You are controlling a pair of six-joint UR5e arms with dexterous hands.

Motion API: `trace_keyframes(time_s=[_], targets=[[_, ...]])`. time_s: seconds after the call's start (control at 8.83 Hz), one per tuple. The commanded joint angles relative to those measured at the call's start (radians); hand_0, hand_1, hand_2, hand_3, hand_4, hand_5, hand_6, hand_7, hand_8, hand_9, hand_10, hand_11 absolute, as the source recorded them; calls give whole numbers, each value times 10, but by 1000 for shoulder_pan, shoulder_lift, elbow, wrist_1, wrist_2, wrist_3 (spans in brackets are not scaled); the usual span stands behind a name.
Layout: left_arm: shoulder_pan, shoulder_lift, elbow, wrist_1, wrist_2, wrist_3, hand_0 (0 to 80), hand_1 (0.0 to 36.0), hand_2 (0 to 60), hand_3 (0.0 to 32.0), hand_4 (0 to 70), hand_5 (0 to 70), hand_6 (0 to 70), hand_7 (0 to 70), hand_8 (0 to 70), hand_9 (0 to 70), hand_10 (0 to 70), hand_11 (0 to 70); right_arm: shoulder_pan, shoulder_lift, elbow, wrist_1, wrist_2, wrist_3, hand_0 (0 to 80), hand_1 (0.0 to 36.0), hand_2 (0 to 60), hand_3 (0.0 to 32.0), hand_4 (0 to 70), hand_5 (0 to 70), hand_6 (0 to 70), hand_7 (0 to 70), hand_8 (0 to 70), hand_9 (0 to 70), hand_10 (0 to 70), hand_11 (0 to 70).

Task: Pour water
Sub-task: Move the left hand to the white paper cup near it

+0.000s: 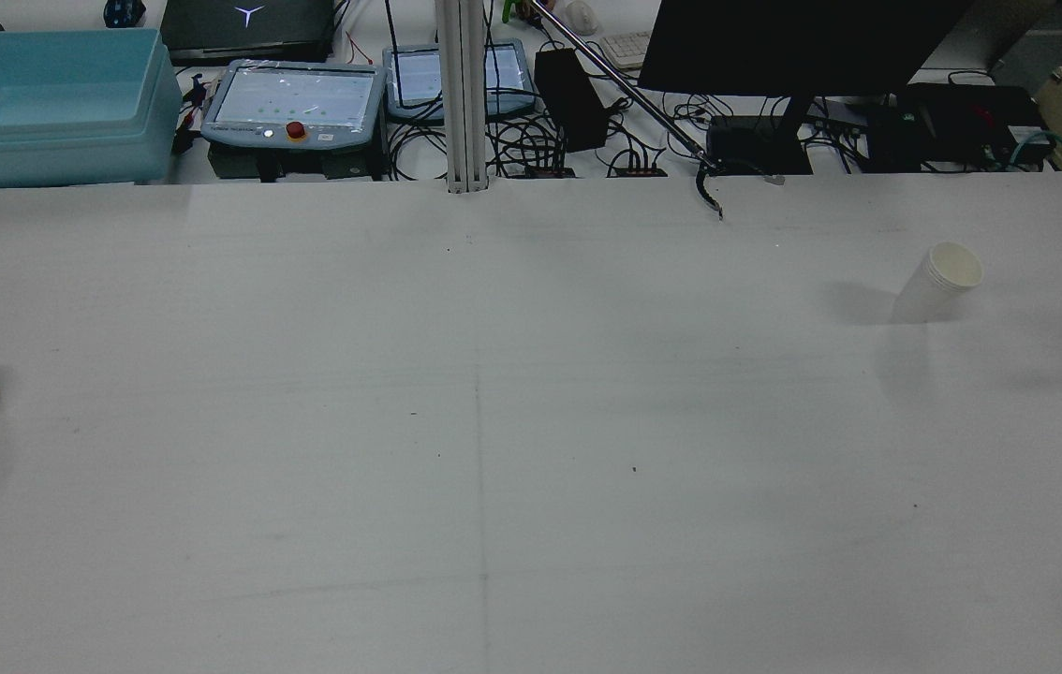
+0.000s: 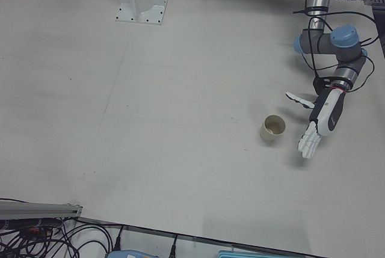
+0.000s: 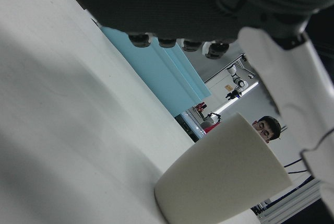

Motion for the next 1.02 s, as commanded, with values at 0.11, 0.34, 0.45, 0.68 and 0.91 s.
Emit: trace_keyframes(time_s=[0.11, 0.34, 0.45, 0.68, 0.91], targets=[[53, -27, 14, 22, -104, -93, 455, 26, 0, 0, 95, 0, 0, 31, 0, 0, 0, 0, -3, -5, 4, 0, 2, -2, 518, 136, 77, 0, 394, 344, 155, 300, 21, 46, 0, 0], [55, -41, 7, 50, -101, -83, 454, 25, 0, 18, 98, 0, 0, 33, 0, 0, 0, 0, -5, -5, 4, 0, 2, -2, 515, 133, 76, 0, 390, 338, 149, 291, 19, 44, 0, 0], [55, -41, -6, 67, -98, -83, 453, 26, 0, 16, 97, 0, 0, 32, 0, 0, 0, 0, -6, -5, 2, 0, 2, -2, 512, 132, 74, 0, 382, 336, 145, 286, 19, 43, 0, 0], [70, -43, -27, 99, -90, -55, 463, 46, 0, 24, 95, 0, 0, 30, 0, 0, 0, 0, -10, -8, 1, 0, 2, -3, 514, 130, 68, 0, 381, 336, 143, 283, 18, 42, 0, 0], [119, -43, -73, 128, -90, -18, 468, 56, 0, 22, 94, 0, 0, 30, 0, 0, 0, 0, -10, -9, 1, 0, 2, -3, 510, 128, 67, 0, 373, 331, 138, 277, 17, 41, 0, 0]])
